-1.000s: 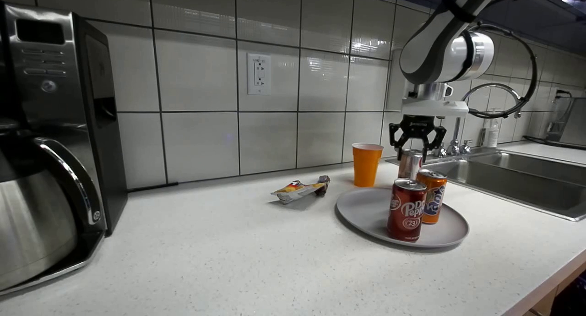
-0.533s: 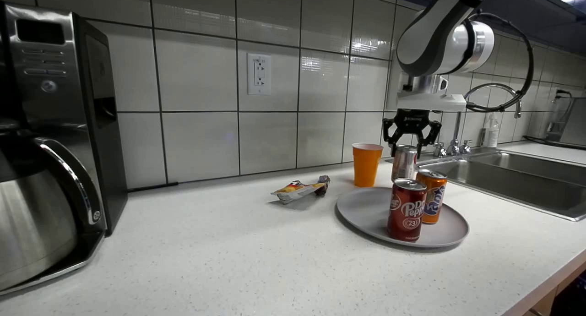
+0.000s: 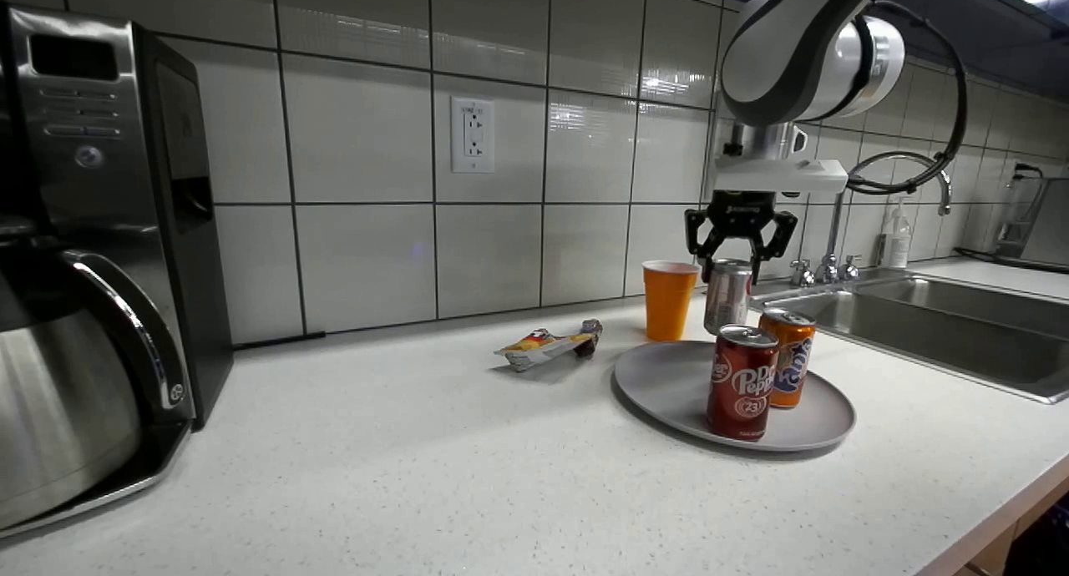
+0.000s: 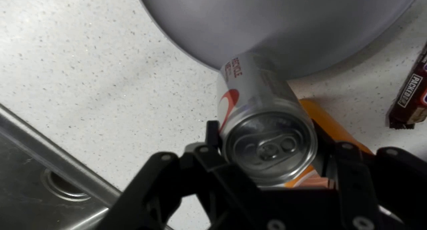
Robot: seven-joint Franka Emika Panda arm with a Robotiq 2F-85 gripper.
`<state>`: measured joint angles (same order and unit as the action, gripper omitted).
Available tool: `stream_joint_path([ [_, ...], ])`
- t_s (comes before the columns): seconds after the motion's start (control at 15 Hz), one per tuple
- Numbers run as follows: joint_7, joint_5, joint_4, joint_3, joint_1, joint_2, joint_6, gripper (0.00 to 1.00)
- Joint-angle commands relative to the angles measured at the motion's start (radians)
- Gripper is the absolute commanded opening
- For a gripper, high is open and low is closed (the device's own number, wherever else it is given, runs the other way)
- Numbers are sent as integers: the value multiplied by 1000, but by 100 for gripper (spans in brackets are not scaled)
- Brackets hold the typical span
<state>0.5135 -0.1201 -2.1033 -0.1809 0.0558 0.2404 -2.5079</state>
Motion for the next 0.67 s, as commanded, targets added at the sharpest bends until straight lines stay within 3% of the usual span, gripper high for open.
stream_joint_path([
  [0.0,46,-44,-51,13,14,-62,-8,38],
  [0.6,84,-73,-94,56,49,-76,-26,38],
])
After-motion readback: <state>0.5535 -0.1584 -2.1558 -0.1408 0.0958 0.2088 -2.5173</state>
